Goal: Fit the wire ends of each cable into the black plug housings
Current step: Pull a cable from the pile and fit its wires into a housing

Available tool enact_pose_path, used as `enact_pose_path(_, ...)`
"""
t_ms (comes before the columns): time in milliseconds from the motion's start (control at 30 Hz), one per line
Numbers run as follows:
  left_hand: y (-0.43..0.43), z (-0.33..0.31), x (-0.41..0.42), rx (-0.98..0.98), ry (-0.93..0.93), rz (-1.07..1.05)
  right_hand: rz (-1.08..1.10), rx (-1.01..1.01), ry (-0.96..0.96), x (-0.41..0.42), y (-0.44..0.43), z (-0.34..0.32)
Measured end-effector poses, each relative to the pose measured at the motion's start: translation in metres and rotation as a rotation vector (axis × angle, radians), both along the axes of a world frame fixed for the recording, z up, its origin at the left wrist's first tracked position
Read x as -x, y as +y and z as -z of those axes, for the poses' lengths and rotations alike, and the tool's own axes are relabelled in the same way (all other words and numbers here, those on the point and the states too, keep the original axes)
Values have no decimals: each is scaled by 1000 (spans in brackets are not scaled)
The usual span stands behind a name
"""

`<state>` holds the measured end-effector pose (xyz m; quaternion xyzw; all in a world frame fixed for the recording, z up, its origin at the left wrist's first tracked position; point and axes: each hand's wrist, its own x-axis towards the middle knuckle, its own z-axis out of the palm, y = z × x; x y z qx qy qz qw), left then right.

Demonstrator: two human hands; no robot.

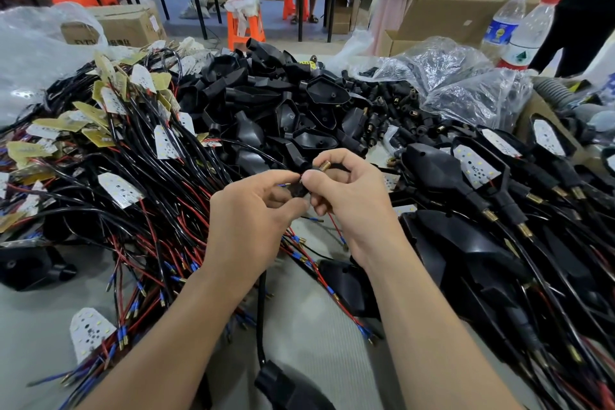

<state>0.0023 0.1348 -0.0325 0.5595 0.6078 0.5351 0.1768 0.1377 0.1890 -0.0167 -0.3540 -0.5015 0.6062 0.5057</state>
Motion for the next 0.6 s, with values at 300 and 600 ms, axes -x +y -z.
enact_pose_path(300, 3, -6, 10, 65, 358, -94, 119, 110, 156, -6, 4, -2)
enact_pose_path(600, 5, -3, 9, 107, 242, -27, 12, 52, -26, -1, 1, 2)
